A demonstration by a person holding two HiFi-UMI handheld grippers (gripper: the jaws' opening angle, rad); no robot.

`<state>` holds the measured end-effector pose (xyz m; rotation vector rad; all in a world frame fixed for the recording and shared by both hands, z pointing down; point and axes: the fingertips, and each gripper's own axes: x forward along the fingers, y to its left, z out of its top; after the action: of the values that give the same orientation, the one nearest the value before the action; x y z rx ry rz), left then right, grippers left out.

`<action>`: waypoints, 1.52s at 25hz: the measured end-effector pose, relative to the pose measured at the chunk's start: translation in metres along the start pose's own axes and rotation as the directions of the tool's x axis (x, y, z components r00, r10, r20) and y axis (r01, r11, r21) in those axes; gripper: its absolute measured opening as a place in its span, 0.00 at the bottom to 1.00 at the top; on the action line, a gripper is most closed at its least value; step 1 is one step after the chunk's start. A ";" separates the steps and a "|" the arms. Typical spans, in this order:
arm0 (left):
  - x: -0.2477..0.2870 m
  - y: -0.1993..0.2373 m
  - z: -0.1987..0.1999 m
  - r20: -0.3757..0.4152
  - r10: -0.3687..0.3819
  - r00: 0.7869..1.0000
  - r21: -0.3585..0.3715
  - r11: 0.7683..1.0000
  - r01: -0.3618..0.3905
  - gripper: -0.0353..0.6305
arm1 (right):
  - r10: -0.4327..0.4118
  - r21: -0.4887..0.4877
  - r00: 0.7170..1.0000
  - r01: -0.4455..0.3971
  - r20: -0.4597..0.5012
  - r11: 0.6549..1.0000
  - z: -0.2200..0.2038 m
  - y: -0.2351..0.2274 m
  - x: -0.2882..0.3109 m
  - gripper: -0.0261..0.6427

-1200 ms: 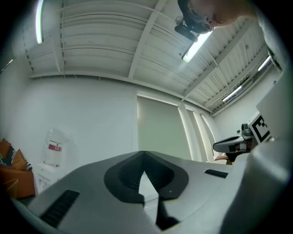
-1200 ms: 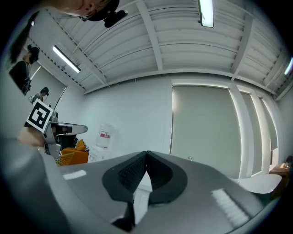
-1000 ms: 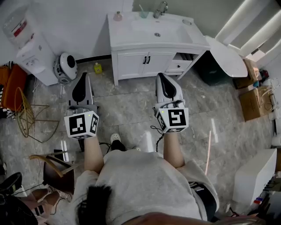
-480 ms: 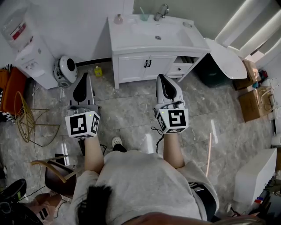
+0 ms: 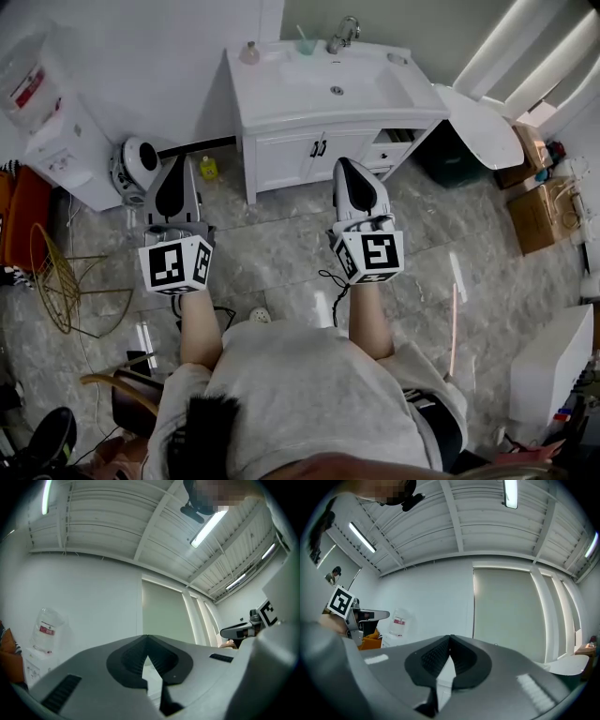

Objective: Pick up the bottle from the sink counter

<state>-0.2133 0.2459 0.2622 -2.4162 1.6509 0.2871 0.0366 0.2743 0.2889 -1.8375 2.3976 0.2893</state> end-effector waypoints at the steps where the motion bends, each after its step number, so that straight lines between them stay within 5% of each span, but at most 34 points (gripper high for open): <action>1: 0.004 0.005 -0.001 0.001 -0.005 1.000 0.000 1.000 0.005 0.06 | -0.006 -0.001 1.000 0.006 0.001 1.000 0.000 0.002 0.006 0.06; 19: 0.066 0.062 -0.037 -0.023 -0.032 0.999 -0.010 0.999 0.032 0.06 | -0.037 0.024 0.999 0.037 -0.005 0.999 -0.029 0.009 0.089 0.06; 38: 0.252 0.037 -0.061 0.051 0.038 0.998 0.010 0.999 -0.038 0.06 | 0.084 0.031 0.996 -0.085 0.044 0.996 -0.052 -0.118 0.251 0.06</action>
<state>-0.1553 -0.0092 0.2503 -2.3516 1.6739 0.3418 0.0862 -0.0034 0.2796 -1.7018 2.4402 0.2919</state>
